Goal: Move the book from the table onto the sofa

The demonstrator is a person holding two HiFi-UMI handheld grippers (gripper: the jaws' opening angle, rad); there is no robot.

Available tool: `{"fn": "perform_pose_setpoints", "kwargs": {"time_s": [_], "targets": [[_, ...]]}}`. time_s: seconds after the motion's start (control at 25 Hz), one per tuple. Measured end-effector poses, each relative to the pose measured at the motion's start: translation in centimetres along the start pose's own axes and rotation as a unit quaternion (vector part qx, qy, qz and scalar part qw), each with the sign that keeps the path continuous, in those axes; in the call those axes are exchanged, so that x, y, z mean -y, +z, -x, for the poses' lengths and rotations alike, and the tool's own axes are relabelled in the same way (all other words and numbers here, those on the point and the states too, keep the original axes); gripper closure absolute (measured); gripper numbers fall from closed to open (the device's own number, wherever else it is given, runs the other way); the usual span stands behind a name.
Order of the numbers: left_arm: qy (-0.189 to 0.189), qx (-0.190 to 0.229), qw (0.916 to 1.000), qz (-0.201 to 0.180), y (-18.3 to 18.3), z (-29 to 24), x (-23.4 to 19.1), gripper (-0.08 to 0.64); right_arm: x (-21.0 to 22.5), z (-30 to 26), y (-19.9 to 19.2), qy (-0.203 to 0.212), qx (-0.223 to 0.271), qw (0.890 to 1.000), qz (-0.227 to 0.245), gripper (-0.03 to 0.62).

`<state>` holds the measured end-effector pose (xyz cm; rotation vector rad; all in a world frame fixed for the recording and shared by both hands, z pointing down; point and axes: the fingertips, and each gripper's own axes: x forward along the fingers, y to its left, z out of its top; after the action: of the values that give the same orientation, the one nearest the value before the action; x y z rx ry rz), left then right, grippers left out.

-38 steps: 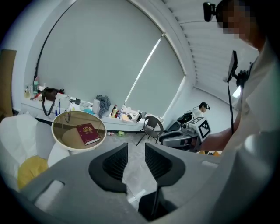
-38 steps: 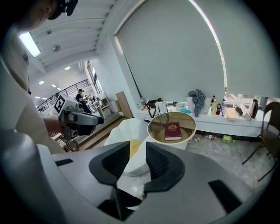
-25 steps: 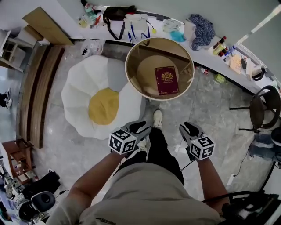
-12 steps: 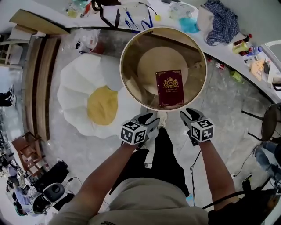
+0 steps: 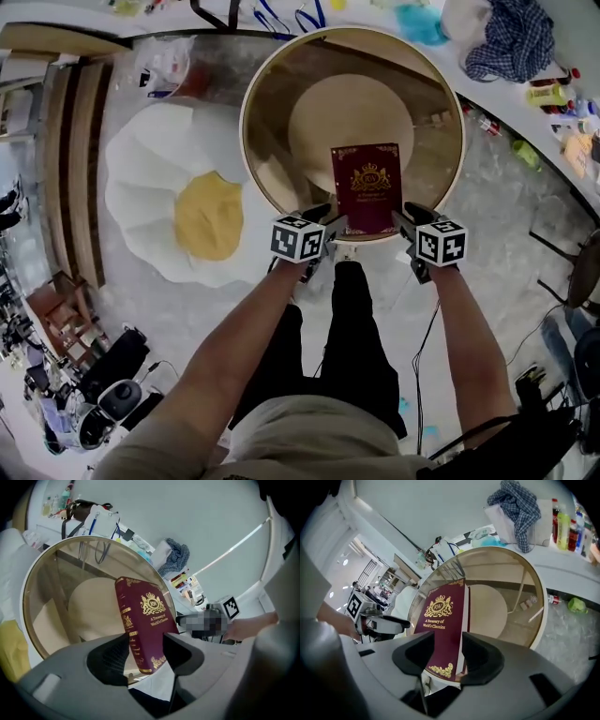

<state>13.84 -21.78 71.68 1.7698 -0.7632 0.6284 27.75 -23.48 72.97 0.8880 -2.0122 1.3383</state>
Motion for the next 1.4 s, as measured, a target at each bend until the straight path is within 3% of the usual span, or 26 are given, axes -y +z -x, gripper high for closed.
{"fn": "perform_pose_setpoints", "kwargs": {"time_s": [0.36,0.72,1.04,1.4], "targets": [[-0.054,-0.013,0.9970,0.054,-1.4,-3.9,-1.7,0.337,0.6,-2.9,-0.9,0.033,0.007,0.998,-0.060,0.408],[-0.057,0.006,0.9981,0.023,-1.0,0.0,-2.8,0.337,-4.0,-2.6,-0.8,0.025,0.022,0.998,-0.049,0.437],[-0.028,0.056,0.9974,0.034,-2.4,7.9,-6.3,0.337,-12.1,-5.0,-0.8,0.052,0.007,0.999,-0.009,0.443],[0.010,0.114,0.9913,0.064,-7.1,18.3,-12.4,0.337,-23.6,-10.0,-2.9,0.086,-0.020,0.995,0.045,0.445]]}}
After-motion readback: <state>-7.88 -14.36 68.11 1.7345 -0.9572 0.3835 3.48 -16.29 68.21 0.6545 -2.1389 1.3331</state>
